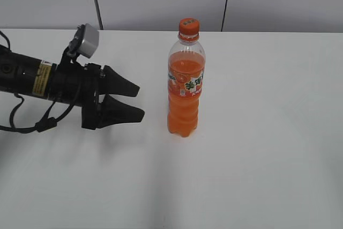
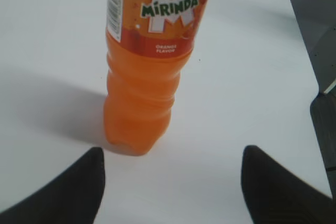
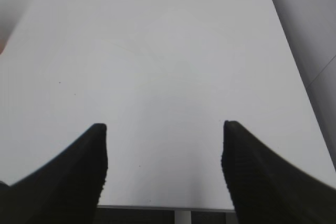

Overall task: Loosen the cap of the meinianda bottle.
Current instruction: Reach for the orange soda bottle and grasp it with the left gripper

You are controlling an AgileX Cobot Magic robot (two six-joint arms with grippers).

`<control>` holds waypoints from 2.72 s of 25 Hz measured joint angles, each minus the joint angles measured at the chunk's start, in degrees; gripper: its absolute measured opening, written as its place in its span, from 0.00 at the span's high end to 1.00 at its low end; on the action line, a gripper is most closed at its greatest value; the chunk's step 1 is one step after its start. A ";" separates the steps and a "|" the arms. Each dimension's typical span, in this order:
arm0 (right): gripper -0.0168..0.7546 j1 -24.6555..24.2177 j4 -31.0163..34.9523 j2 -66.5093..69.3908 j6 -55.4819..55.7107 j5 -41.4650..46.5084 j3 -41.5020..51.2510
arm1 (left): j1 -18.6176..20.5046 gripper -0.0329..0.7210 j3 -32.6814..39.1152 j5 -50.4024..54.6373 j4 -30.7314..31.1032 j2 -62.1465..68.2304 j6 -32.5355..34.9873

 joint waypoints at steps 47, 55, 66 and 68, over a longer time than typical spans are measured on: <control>0.31 0.00 0.00 0.00 0.05 -0.05 0.00 | -12.73 0.17 -12.86 10.45 -8.54 10.84 -2.16; 0.31 0.00 0.00 0.00 0.05 -0.05 0.00 | -12.84 0.17 -12.86 10.62 -10.76 10.84 -1.47; 0.31 0.00 0.05 0.00 0.05 -0.05 0.00 | -15.39 0.17 -12.86 12.64 -15.66 10.84 0.72; 0.31 0.00 0.05 0.00 0.05 -0.05 0.00 | -15.39 0.17 -12.86 12.90 -16.35 10.84 1.46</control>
